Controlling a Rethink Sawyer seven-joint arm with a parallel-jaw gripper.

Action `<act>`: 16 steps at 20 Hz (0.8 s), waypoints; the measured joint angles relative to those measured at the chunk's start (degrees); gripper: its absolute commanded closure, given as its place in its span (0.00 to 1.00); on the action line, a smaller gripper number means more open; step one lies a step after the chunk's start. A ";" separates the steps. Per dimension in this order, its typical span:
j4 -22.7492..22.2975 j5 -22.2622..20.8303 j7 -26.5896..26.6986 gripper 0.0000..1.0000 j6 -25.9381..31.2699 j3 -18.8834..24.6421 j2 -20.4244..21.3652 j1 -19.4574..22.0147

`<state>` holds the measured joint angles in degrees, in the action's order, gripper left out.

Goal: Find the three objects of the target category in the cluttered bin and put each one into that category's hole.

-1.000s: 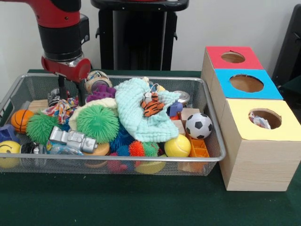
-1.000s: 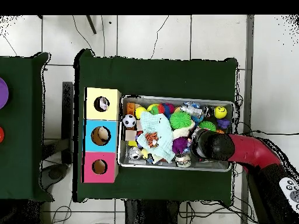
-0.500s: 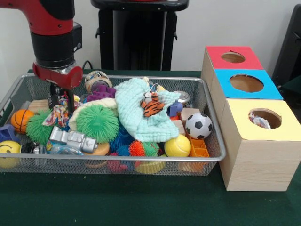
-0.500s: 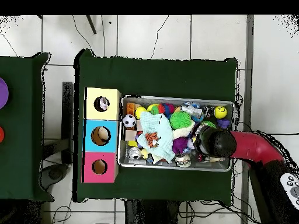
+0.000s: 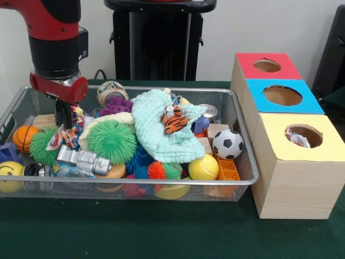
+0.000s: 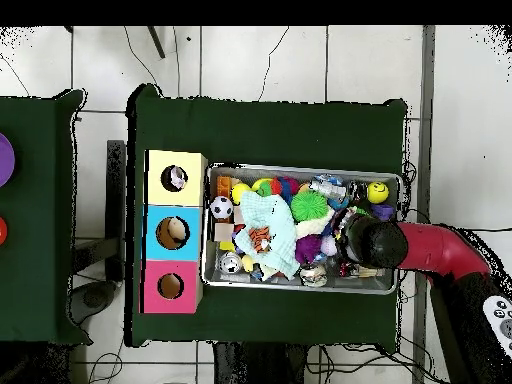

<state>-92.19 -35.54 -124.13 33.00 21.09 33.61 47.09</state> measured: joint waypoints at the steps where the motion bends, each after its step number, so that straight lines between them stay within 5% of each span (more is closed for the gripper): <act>1: -0.03 0.01 0.00 1.00 0.00 0.02 0.16 -0.01; 16: -2.46 7.08 0.00 1.00 7.19 1.07 13.40 -2.59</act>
<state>-94.65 -28.46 -124.13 40.19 22.16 47.01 44.50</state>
